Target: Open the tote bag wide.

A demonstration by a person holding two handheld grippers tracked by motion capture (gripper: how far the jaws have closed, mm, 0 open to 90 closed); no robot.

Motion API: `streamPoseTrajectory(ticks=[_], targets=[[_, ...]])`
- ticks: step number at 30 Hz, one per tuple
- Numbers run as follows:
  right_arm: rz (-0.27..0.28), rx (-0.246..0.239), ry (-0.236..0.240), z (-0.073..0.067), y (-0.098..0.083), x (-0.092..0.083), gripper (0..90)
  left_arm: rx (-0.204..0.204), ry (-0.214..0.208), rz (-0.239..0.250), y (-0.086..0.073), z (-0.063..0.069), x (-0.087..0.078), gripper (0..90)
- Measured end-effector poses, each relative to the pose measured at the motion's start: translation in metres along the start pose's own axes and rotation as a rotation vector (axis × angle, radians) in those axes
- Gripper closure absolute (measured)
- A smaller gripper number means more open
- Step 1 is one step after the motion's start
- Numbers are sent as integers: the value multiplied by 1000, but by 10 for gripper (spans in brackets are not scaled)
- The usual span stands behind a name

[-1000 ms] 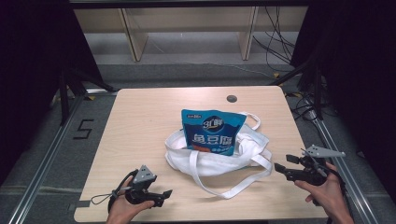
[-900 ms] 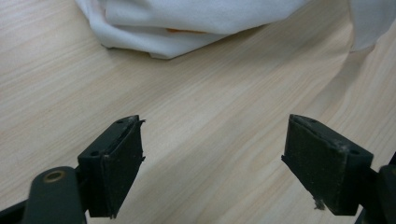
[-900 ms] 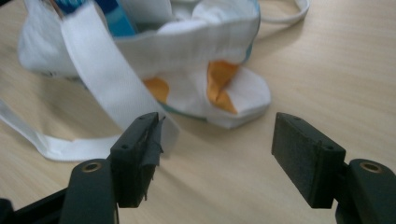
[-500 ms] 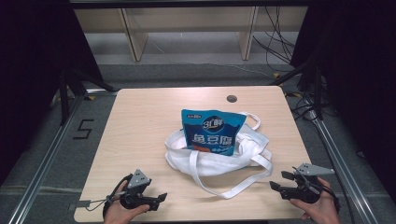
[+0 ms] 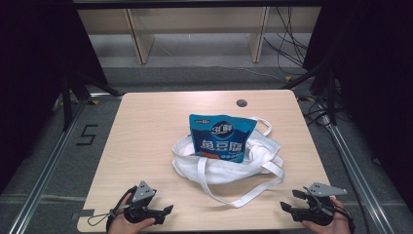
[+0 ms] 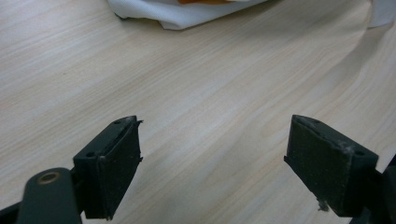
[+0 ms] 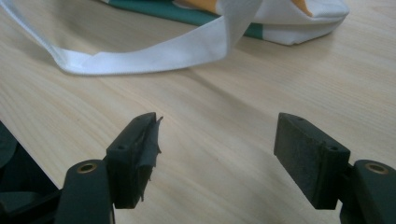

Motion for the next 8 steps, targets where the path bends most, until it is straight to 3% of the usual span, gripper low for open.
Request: streamPoseTrajectory(ticks=[1,3,4,8], targets=[[-8,-2,-22,2,-1,1,309,-11,-11,4,0,3,1,167],[2,-13,-3,1,0,2,307,13,-1,-13,-1,2,2,167],[0,-7,-5,1,0,2,306,14,-20,-13,0,4,2,167],[-5,3,-6,0,-1,3,302,12,-7,-20,-1,3,4,166]])
Point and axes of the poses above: each handheld gripper's, and its own axes: x roughly forward along the jaws, y roughly out of its top, z roughly to its right, the point moved 9 cm from there along x, roughly forward along the jaws, and after that the axes turned 12 degrees about -z, right-handed, at the moved point
